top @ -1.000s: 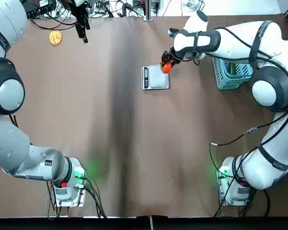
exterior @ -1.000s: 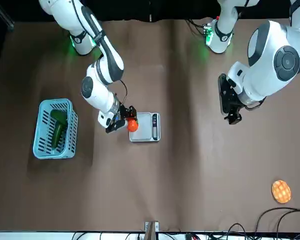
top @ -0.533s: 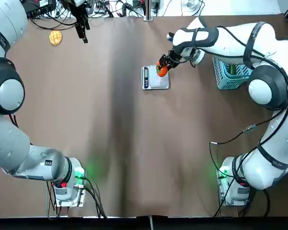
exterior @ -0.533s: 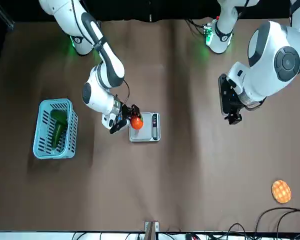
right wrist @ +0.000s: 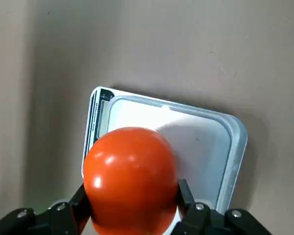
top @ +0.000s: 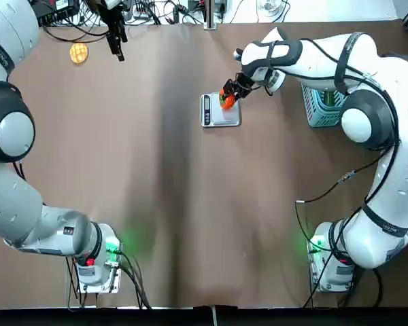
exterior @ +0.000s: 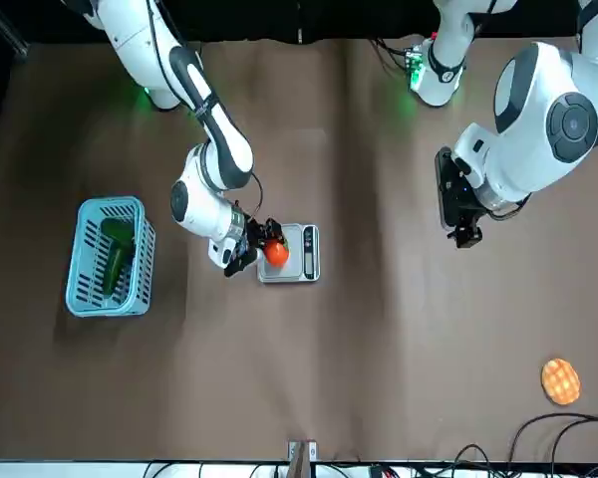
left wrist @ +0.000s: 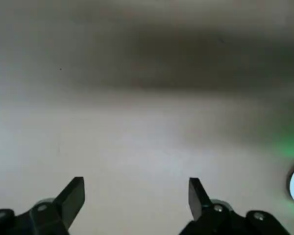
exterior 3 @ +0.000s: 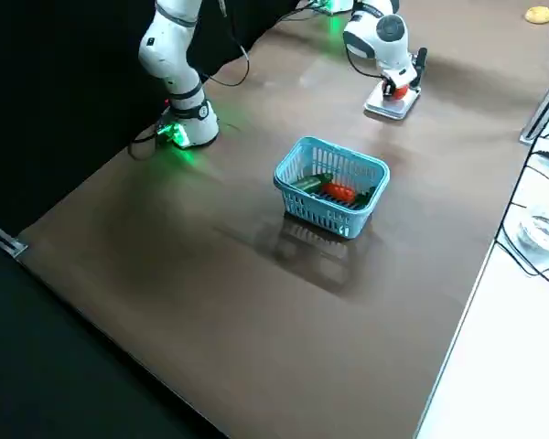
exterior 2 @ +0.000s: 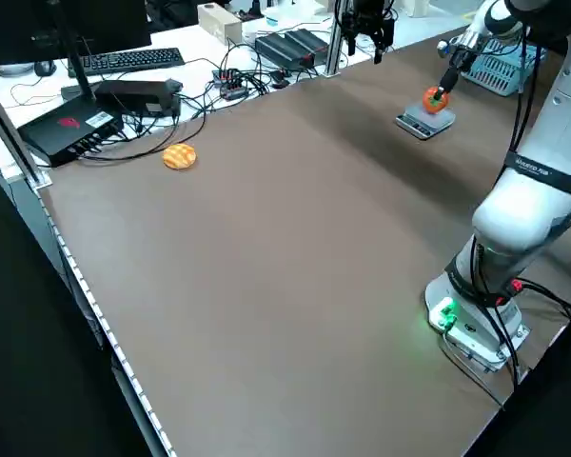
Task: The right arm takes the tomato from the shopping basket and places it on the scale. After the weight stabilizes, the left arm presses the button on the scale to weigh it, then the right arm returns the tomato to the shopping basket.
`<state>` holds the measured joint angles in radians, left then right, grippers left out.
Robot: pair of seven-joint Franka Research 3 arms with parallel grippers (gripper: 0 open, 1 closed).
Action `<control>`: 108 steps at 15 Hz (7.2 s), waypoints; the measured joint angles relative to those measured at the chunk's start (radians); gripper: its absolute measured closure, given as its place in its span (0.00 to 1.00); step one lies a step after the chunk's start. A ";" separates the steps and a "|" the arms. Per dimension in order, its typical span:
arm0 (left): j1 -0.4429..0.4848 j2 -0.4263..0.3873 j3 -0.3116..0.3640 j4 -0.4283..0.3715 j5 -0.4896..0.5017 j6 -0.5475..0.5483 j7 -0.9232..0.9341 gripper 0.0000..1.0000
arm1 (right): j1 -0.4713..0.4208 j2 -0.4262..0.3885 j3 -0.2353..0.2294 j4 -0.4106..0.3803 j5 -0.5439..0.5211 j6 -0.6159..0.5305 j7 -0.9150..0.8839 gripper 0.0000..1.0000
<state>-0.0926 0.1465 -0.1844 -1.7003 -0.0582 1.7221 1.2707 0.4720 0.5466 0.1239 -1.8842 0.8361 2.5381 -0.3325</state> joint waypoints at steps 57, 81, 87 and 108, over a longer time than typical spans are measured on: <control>-0.312 0.270 -0.112 0.014 0.131 0.190 -0.350 0.89 | -0.100 -0.308 -0.405 -0.026 -0.315 -0.290 -0.079 0.00; -0.438 0.527 -0.092 0.061 0.154 0.576 -0.443 0.99 | -0.568 -0.529 -0.059 0.308 -0.861 -0.958 0.222 0.02; -0.486 0.550 -0.049 0.091 0.154 0.580 -0.443 0.99 | -0.571 -0.521 -0.059 0.310 -0.858 -0.922 0.226 0.01; -0.570 0.599 0.035 0.098 0.158 0.657 -0.446 0.99 | -0.575 -0.518 -0.062 0.310 -0.858 -0.951 0.232 0.01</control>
<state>-0.6631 0.7458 -0.1498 -1.6021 0.1002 2.3794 0.8247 -0.1029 0.0283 0.0619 -1.5746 -0.0221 1.5873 -0.1008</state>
